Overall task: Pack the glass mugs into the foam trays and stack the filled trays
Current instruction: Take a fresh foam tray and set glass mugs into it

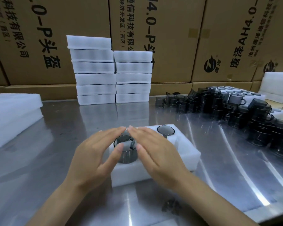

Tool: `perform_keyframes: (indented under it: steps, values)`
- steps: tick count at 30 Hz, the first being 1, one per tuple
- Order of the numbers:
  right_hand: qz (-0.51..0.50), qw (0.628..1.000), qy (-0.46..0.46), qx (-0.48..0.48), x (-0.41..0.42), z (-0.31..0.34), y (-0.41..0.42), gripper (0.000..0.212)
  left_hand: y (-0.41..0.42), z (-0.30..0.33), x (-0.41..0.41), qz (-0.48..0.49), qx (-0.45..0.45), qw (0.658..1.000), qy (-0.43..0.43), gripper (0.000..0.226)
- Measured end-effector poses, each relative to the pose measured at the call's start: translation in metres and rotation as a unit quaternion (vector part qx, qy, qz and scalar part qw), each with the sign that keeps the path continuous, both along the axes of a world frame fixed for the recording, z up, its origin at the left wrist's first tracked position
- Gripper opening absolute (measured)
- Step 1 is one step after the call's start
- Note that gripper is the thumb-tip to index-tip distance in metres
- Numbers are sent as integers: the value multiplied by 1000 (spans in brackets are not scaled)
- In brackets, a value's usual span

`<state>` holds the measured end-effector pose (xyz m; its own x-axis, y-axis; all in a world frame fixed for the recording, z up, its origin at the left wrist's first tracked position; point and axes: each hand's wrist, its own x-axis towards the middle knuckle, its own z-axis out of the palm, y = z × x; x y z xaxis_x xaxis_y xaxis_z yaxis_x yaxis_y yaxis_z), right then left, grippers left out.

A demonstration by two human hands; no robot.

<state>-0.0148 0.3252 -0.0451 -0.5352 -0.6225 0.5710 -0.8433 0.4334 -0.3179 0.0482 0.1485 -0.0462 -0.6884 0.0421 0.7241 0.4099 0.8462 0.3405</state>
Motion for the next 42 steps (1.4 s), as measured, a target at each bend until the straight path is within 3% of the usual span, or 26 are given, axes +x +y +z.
perform_keyframes:
  steps: [9, 16, 24, 27, 29, 31, 34, 37, 42]
  values:
    - [-26, 987, 38, 153, 8, -7, 2, 56, 3, -8, 2, 44, -103, 993, -23, 44]
    - [-23, 986, 52, 155, 9, -9, 1, 50, 0, -17, 7, 61, -171, 983, -34, 72]
    - [-59, 981, 103, 153, 12, -14, -1, 56, -6, -25, 4, -4, -81, 996, -34, 62]
    - [-71, 984, 163, 14, 5, -7, 13, 46, -20, -27, 2, -2, -41, 999, -6, 52]
    - [-133, 972, 168, -98, -12, 0, 34, 41, -32, -29, 0, 8, 28, 1000, 0, 46]
    - [-212, 959, 110, -153, -34, 6, 63, 42, -41, -33, -3, 27, 133, 991, -15, 41]
    - [-339, 930, 57, -131, -71, 1, 121, 37, -50, -38, -10, 65, 231, 969, -54, 39]
    - [-476, 878, 23, -46, -101, -16, 175, 39, -45, -39, -12, 88, 236, 961, -111, 19]
    - [-573, 819, -33, -6, -128, -22, 211, 47, -36, -41, -12, 71, 173, 963, -195, 27]
